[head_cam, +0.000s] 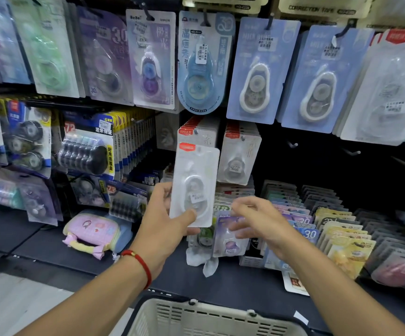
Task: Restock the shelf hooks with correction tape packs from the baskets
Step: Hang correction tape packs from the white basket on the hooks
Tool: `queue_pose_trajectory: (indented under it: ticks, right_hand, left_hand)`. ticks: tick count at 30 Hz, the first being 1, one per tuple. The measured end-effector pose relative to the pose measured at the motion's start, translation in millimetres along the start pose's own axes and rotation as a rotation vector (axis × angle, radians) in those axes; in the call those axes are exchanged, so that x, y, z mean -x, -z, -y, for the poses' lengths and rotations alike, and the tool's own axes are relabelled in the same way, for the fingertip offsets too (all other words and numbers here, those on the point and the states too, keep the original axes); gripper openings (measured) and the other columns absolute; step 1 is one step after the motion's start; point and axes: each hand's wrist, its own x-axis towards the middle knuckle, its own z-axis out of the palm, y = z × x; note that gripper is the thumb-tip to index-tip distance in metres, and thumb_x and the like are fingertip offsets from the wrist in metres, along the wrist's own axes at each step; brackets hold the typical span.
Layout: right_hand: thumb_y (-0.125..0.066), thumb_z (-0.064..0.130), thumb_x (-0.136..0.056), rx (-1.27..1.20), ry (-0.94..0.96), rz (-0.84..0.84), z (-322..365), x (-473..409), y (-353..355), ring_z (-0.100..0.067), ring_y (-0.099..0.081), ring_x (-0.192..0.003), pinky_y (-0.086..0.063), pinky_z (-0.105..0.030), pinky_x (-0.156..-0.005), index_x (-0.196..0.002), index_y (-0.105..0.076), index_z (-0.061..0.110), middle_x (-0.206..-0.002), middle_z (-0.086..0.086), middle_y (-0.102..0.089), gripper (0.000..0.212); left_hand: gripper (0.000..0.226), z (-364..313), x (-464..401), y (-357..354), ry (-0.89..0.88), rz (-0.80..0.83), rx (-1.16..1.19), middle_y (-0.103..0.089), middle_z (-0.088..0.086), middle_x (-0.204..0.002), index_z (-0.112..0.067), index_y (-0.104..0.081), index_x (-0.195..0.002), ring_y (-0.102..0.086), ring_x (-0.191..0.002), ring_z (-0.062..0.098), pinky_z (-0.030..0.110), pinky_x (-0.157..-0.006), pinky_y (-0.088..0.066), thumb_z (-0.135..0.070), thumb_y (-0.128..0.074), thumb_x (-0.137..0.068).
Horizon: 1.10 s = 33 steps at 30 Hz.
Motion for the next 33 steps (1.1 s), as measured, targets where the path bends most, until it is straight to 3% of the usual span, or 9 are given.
queue_pose_trajectory:
  ticks: [5, 9, 14, 19, 23, 25, 28, 30, 33]
  right_hand:
    - [-0.072, 0.035, -0.098, -0.041, 0.260, 0.191, 16, 12, -12, -0.025, -0.079, -0.088, -0.064, -0.037, -0.077, -0.114, -0.068, 0.014, -0.101, -0.008, -0.081, 0.027]
    - [-0.071, 0.027, -0.099, -0.077, 0.322, 0.062, 16, 14, -15, -0.016, -0.078, -0.082, -0.058, -0.024, -0.067, -0.113, -0.064, 0.013, -0.097, -0.004, -0.081, 0.021]
    - [-0.067, 0.036, -0.101, -0.120, 0.389, -0.189, 16, 9, -8, -0.016, -0.077, -0.087, -0.056, -0.027, -0.068, -0.111, -0.062, 0.020, -0.096, 0.001, -0.080, 0.020]
    - [-0.066, 0.037, -0.102, -0.220, 0.379, -0.223, 18, 7, -5, -0.026, -0.076, -0.076, -0.056, -0.035, -0.049, -0.113, -0.063, 0.015, -0.095, -0.004, -0.080, 0.025]
    - [-0.066, 0.041, -0.101, -0.240, 0.355, -0.260, 19, 4, -5, -0.026, -0.075, -0.062, -0.057, -0.035, -0.047, -0.111, -0.066, 0.014, -0.094, -0.003, -0.080, 0.029]
    - [-0.064, 0.051, -0.100, -0.081, 0.278, -0.284, 19, 1, -2, -0.022, -0.075, -0.066, -0.060, -0.032, -0.052, -0.112, -0.064, 0.017, -0.098, -0.001, -0.079, 0.037]
    - [-0.057, 0.054, -0.101, 0.501, 0.252, -0.420, 6, -4, 2, -0.022, -0.068, -0.110, -0.054, -0.026, -0.082, -0.144, -0.047, 0.017, -0.140, -0.005, -0.060, 0.057]
    - [-0.057, 0.036, -0.105, 0.699, 0.451, -0.478, -3, -2, -4, -0.025, -0.054, -0.128, -0.044, -0.032, -0.096, -0.155, -0.036, 0.013, -0.152, -0.007, -0.041, 0.059]
    - [-0.061, 0.022, -0.103, 0.894, 0.709, -0.363, -11, -7, -13, -0.022, -0.031, -0.152, -0.030, -0.035, -0.123, -0.156, -0.042, 0.011, -0.164, -0.006, -0.032, 0.057]
  left_hand:
    - [0.048, -5, 7, -6, 0.004, 0.155, 0.008, -0.076, 0.008, -0.116, -0.024, -0.056, -0.129, -0.077, -0.102, 0.029, 0.050, -0.078, -0.065, 0.003, -0.073, -0.093]
    - [0.051, -8, 9, -8, -0.014, 0.191, 0.020, -0.078, 0.005, -0.115, -0.026, -0.056, -0.134, -0.076, -0.105, 0.024, 0.045, -0.083, -0.065, 0.002, -0.070, -0.094]
    - [0.067, -6, 10, -13, 0.025, 0.184, 0.038, -0.069, 0.004, -0.127, -0.027, -0.058, -0.136, -0.073, -0.110, 0.021, 0.041, -0.086, -0.064, 0.016, -0.071, -0.087]
    - [0.071, -7, 9, -17, 0.012, 0.203, 0.036, -0.065, 0.001, -0.135, -0.027, -0.057, -0.138, -0.072, -0.115, 0.019, 0.048, -0.097, -0.060, 0.019, -0.071, -0.085]
    - [0.072, -4, 5, -15, -0.013, 0.219, 0.001, -0.063, -0.002, -0.139, -0.025, -0.054, -0.144, -0.070, -0.118, 0.015, 0.044, -0.101, -0.058, 0.016, -0.070, -0.087]
    - [0.071, -2, 3, -13, -0.063, 0.219, -0.136, -0.062, -0.010, -0.141, -0.030, -0.053, -0.145, -0.066, -0.120, 0.004, 0.033, -0.103, -0.057, 0.011, -0.069, -0.089]
    - [0.073, 2, -3, -5, -0.190, 0.208, -0.500, -0.051, -0.019, -0.151, -0.038, -0.046, -0.150, -0.047, -0.137, -0.004, 0.029, -0.113, -0.047, 0.001, -0.065, -0.091]
    - [0.074, 5, -13, 1, -0.283, 0.159, -0.701, -0.043, -0.016, -0.158, -0.033, -0.045, -0.154, -0.034, -0.149, 0.003, 0.035, -0.124, -0.033, -0.001, -0.065, -0.090]
    - [0.075, 10, -28, 1, -0.342, 0.090, -0.814, -0.028, -0.010, -0.167, -0.029, -0.044, -0.155, -0.017, -0.156, 0.008, 0.032, -0.129, -0.017, 0.001, -0.065, -0.089]
